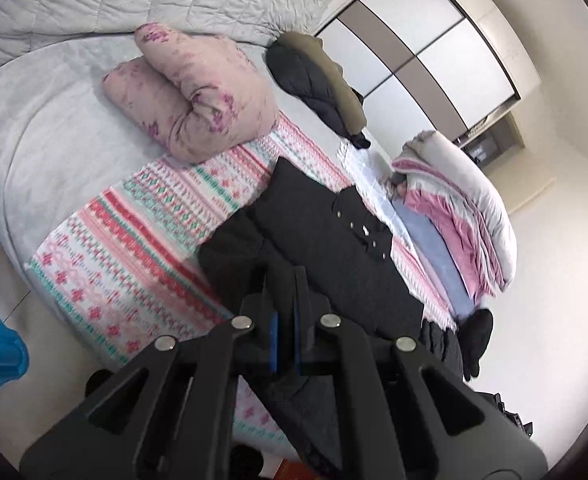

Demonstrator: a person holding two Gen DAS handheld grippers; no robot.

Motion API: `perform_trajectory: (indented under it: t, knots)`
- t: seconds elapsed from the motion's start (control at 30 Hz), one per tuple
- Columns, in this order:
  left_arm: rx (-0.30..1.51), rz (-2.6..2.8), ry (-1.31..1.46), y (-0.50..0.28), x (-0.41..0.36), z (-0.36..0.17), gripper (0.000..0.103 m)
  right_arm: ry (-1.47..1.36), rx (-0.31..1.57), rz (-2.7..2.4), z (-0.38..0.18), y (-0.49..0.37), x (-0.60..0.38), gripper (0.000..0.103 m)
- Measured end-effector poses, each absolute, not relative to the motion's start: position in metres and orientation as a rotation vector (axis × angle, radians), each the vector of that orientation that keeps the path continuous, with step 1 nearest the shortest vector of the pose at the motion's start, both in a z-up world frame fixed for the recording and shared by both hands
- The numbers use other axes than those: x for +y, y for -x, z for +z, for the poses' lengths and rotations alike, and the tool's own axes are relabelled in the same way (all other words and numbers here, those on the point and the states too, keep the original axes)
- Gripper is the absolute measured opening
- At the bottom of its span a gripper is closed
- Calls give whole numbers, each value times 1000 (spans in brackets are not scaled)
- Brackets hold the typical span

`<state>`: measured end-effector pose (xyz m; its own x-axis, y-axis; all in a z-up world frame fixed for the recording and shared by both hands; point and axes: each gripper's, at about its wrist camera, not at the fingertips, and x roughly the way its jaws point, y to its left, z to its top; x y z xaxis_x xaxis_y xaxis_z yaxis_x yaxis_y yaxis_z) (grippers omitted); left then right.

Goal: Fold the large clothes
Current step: 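Carry the held hem with both grippers toward the collar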

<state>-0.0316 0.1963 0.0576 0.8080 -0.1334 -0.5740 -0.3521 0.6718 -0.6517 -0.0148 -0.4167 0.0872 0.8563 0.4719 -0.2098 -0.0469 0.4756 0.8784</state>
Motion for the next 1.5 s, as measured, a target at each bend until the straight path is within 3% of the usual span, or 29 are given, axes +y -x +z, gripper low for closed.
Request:
perform_trajectory:
  t: [0.23,0.87,1.5]
  knots:
    - [627,162,827,-21,187,58,7,-934,462,315,74,-46,-380,9]
    - [690,196,935,-168,191,28,7,-969,475,181,15,-158,-426,9]
    - [742,233,606,-382,199,44,7,-839,577,81,59,-374,-441,9]
